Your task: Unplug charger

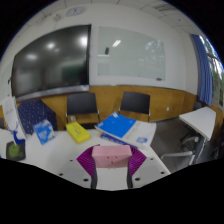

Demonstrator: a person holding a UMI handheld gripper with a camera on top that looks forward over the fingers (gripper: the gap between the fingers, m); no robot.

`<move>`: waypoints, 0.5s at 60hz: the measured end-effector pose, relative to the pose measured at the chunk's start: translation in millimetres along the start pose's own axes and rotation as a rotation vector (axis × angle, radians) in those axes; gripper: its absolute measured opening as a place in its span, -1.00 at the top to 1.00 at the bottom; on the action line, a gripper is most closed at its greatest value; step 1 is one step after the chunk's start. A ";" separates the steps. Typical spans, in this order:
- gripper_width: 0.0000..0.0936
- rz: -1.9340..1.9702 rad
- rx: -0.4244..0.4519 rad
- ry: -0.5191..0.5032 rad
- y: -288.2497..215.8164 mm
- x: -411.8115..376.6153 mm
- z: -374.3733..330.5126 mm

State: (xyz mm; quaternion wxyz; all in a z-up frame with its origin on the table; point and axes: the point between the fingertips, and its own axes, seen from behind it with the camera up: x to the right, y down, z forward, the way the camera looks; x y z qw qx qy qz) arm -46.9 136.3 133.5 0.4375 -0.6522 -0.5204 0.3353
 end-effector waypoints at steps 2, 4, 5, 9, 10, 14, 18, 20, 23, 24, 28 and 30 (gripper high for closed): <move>0.14 -0.011 -0.036 0.010 17.1 10.2 4.5; 0.13 -0.011 -0.064 0.018 37.7 17.0 6.3; 0.13 -0.014 -0.076 0.021 45.0 19.9 9.2; 0.06 -0.041 -0.152 0.020 80.2 28.0 22.1; 0.04 -0.046 -0.170 0.020 88.6 29.8 25.4; -0.02 -0.049 -0.231 0.023 117.1 36.1 34.0; -0.14 -0.061 -0.285 0.021 138.7 40.6 41.8; -0.21 -0.063 -0.307 0.013 144.9 39.3 42.2; -0.26 -0.061 -0.293 0.006 142.1 39.8 45.8; -0.34 -0.064 -0.301 0.005 143.4 40.3 45.8; -0.76 -0.065 -0.329 0.016 143.4 43.5 41.6; -0.78 -0.058 -0.324 0.012 137.3 42.7 36.6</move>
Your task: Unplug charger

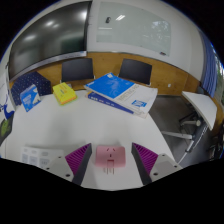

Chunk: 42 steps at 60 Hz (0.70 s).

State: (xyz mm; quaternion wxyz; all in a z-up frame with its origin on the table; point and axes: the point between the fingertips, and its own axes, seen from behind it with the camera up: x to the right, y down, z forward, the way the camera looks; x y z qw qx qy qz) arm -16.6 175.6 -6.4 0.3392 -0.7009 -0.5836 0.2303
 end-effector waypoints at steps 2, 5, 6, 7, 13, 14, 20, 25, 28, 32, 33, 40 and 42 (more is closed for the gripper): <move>-0.78 0.005 0.010 -0.006 -6.0 0.0 -11.0; -0.84 0.003 0.027 -0.017 -16.5 -0.1 -34.3; -0.83 0.001 0.031 -0.020 -19.4 0.2 -43.8; -0.84 -0.001 0.033 -0.021 -22.0 0.5 -54.6; -0.82 -0.017 0.036 -0.035 -31.5 2.5 -130.7; -0.83 -0.016 0.033 -0.036 -31.4 2.9 -145.5; -0.83 -0.012 0.019 -0.060 -21.4 1.1 -236.0; -0.82 -0.011 0.009 -0.063 -5.8 6.0 -300.7; -0.82 -0.024 0.001 -0.062 5.0 9.1 -333.0; -0.82 -0.039 0.001 -0.067 20.0 10.4 -366.0; -0.82 -0.040 0.004 -0.068 22.9 10.9 -372.8; -0.83 -0.037 0.015 -0.066 42.4 15.5 -404.9; -0.82 -0.026 0.012 -0.071 47.9 15.4 -407.8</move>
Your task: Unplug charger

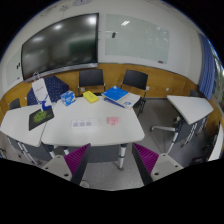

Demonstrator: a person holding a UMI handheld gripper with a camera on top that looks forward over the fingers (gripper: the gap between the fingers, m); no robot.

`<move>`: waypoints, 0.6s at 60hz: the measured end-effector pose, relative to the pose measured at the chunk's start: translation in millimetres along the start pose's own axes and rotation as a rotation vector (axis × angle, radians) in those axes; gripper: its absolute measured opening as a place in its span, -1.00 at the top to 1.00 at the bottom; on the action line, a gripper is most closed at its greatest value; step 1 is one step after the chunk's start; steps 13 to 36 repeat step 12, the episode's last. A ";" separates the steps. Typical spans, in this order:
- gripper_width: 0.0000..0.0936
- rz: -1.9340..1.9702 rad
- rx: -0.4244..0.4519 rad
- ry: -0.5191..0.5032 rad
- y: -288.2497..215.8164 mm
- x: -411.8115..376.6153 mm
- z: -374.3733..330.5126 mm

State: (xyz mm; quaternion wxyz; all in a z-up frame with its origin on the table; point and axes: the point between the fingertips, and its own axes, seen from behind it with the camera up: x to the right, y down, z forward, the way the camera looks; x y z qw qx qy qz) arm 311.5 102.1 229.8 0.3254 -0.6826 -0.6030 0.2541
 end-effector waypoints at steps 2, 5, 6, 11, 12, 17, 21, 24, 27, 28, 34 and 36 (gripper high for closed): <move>-0.83 0.002 0.001 0.003 2.6 1.3 -1.7; -0.82 -0.012 0.005 0.024 8.3 7.4 -3.8; -0.82 -0.020 0.002 0.030 10.8 9.8 -4.4; -0.83 -0.031 -0.006 0.032 17.2 11.5 -6.3; -0.82 -0.029 -0.005 0.028 17.6 10.6 -6.9; -0.82 -0.029 -0.005 0.028 17.6 10.6 -6.9; -0.82 -0.029 -0.005 0.028 17.6 10.6 -6.9; -0.82 -0.029 -0.005 0.028 17.6 10.6 -6.9; -0.82 -0.029 -0.005 0.028 17.6 10.6 -6.9; -0.82 -0.029 -0.005 0.028 17.6 10.6 -6.9; -0.82 -0.029 -0.005 0.028 17.6 10.6 -6.9; -0.82 -0.029 -0.005 0.028 17.6 10.6 -6.9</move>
